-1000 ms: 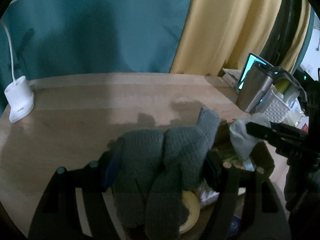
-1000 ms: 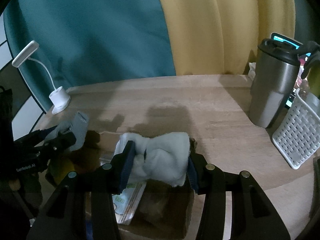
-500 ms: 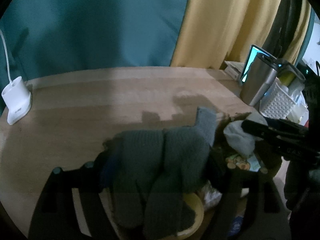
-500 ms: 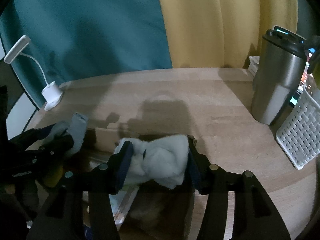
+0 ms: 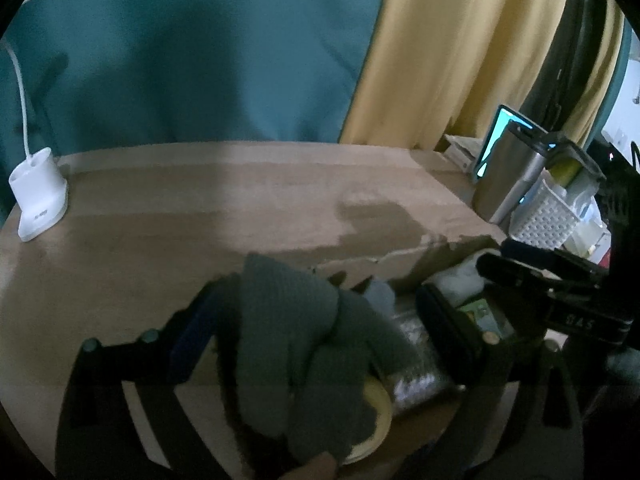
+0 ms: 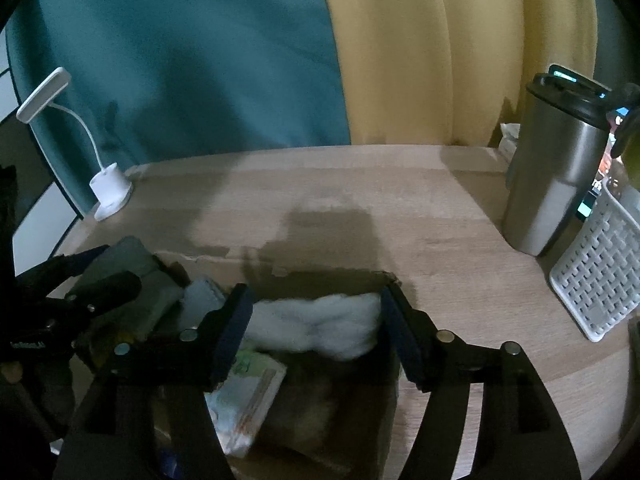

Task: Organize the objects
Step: 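Lower and release the gloves with left gripper while right releases the white cloth in the box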

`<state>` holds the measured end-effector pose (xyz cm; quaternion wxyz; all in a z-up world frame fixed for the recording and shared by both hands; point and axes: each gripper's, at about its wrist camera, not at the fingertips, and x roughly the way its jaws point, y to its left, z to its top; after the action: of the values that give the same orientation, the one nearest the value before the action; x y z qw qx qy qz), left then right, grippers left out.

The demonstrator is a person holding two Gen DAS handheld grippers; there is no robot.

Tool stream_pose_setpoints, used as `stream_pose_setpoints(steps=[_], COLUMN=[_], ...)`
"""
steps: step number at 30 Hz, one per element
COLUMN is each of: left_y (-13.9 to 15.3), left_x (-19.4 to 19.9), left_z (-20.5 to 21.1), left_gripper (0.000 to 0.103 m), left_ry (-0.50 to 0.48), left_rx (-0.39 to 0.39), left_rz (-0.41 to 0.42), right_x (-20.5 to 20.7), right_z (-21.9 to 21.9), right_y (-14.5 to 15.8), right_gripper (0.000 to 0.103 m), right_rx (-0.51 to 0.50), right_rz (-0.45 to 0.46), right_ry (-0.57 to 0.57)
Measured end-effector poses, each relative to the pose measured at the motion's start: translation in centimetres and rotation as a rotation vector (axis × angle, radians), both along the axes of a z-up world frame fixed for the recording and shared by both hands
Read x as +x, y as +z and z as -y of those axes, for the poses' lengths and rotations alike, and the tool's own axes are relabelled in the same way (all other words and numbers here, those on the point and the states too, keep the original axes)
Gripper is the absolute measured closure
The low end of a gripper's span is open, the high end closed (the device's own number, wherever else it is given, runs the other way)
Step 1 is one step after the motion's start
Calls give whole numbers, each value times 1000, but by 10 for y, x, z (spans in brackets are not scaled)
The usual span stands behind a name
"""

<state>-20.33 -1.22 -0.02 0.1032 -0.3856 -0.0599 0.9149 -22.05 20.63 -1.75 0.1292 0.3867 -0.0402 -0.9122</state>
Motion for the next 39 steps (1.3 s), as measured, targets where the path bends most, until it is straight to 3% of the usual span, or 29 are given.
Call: stream_pose_setpoints(steps=[39], left_y=[16], left_x=[58], left_z=[2], left_gripper=[6], left_ry=[2], left_rx=[3], left_rz=[-56], right_x=[55], right_z=[1], right_y=[20], right_gripper=[33], right_rx=[7], right_rz=[-45], right_ry=[7])
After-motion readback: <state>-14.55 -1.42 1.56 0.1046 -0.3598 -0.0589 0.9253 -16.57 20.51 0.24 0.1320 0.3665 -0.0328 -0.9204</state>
